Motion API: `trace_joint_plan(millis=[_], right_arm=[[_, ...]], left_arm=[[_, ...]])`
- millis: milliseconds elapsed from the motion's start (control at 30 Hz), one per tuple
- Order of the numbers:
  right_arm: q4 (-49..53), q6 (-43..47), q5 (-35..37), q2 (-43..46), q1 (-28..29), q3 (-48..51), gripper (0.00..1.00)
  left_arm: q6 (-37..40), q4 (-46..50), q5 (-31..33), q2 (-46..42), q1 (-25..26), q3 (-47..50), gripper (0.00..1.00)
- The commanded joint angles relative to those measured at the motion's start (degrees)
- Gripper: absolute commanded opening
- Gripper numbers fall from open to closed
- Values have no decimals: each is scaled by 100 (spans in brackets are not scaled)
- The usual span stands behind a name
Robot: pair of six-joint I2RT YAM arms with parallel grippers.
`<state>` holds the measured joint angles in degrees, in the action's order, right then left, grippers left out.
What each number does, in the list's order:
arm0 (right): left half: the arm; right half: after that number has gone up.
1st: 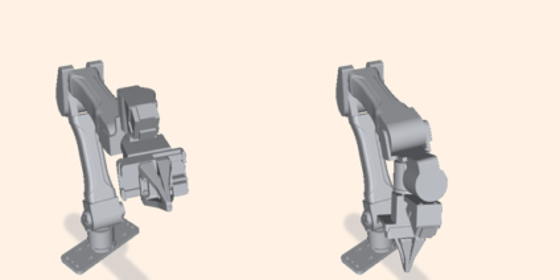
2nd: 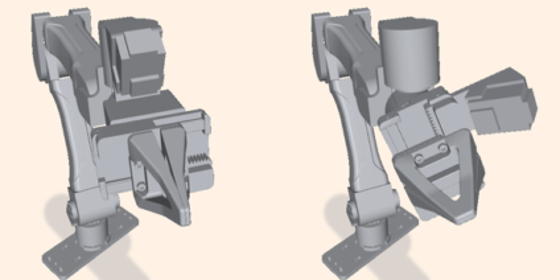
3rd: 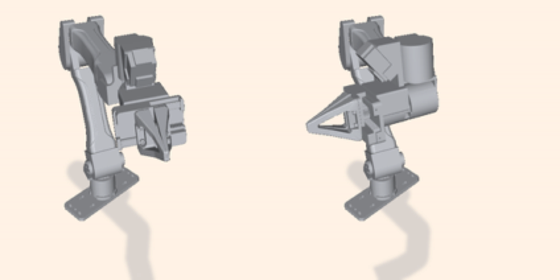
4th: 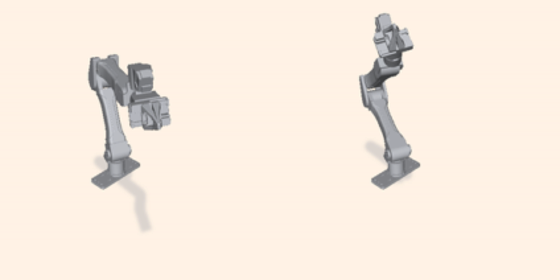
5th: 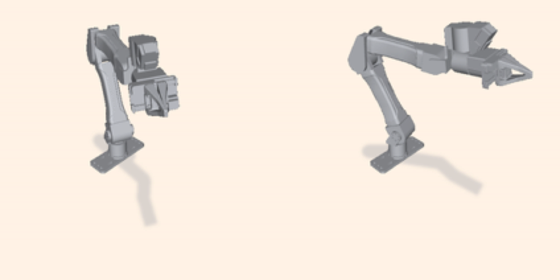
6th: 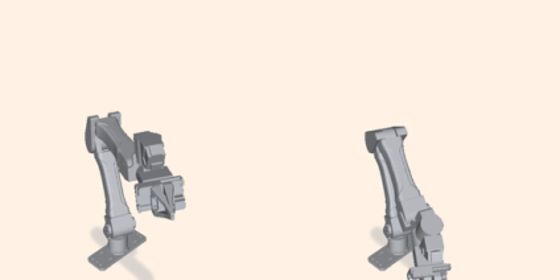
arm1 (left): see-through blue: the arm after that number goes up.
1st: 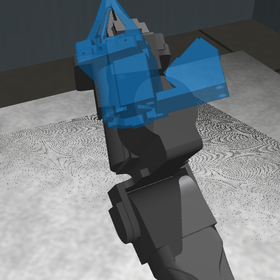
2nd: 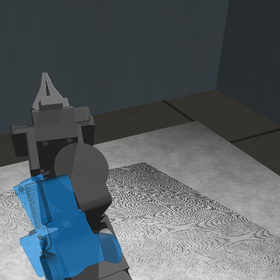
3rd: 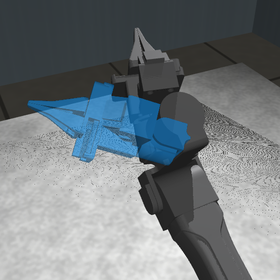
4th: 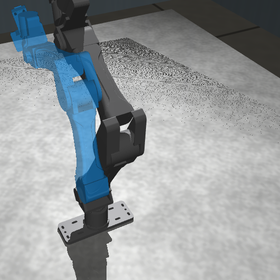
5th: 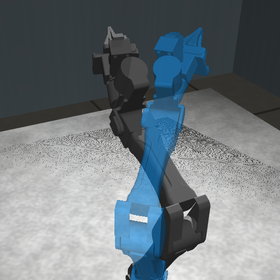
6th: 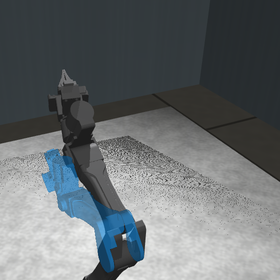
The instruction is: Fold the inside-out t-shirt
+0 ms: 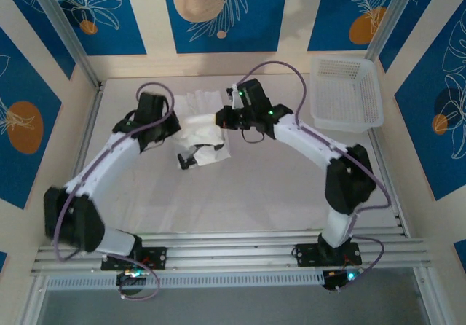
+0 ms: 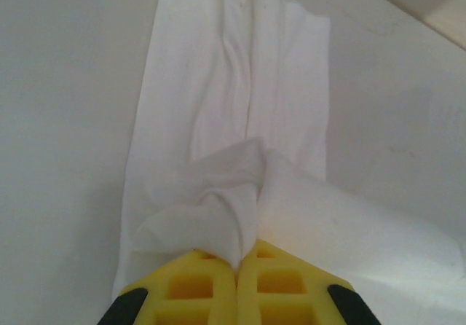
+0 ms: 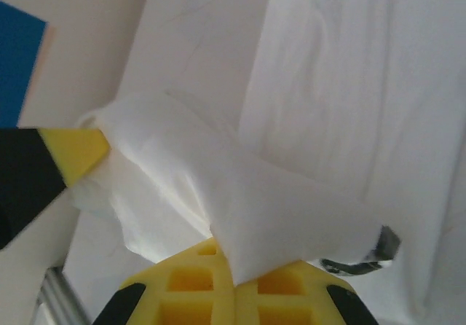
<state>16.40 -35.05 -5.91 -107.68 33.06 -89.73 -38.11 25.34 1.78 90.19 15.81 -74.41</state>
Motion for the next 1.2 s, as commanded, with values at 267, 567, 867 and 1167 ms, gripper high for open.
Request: trace_joint_plan(millis=[267,567,867,1167], right_arm=[[1071,1075,-150,-2025,-539,-2807,71],[181,669,-168,-620,-546,-126,72],[-995,133,-585,-1201,-139,948,63],[-616,-9,-476,-1449,14,590,0]], left_arm=[[610,-483,-577,2482,-832,-2074,58],[658,-1124,-842,647,-1089,186,66],[587,-1947,-1426,697,-940,2131,63],[242,-2313,-2127,714,-695,2643,0]])
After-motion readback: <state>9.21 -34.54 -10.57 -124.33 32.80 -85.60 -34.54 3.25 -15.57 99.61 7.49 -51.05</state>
